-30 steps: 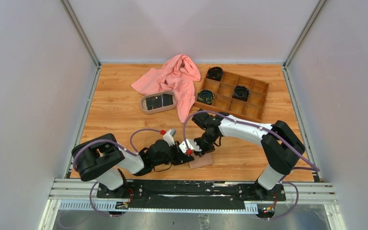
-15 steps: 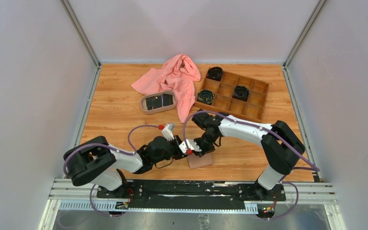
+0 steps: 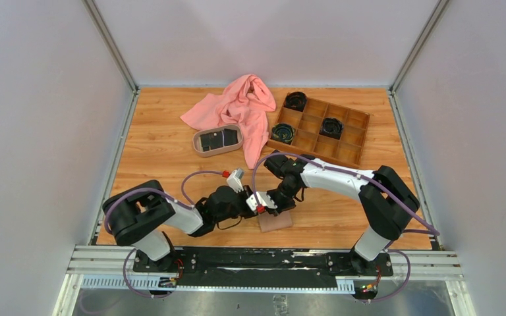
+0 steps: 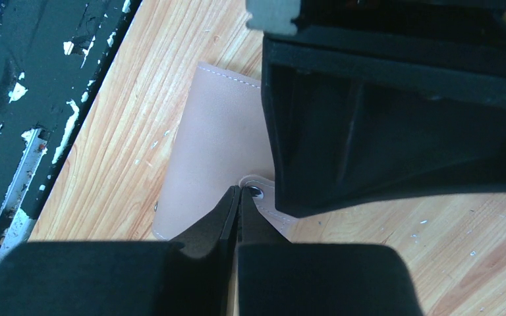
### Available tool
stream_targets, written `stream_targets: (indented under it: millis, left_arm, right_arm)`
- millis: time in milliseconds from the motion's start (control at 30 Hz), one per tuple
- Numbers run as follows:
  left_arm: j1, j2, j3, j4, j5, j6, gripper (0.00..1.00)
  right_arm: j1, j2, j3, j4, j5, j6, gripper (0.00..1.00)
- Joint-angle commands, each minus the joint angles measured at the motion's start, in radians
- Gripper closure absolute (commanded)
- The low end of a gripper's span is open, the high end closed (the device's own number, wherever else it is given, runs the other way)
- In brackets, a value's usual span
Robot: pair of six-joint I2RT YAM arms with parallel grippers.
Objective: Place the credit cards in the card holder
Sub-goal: Close the card holder at the center of the board.
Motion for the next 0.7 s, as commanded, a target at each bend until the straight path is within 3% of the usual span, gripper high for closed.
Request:
stream_targets:
  millis: [0, 667]
  left_arm:
    - [0.005, 0.027, 0.031, 0.034, -0.003, 0.012, 0.98]
    - [0.004, 0.145, 0.030, 0.094, 0.082, -0.014, 1.00]
  right_arm:
    - [0.028, 0.055, -0.051, 0.000, 0.010, 0.007, 1.00]
    - [0.028, 0.071, -0.041, 0.001, 0.013, 0.020, 1.00]
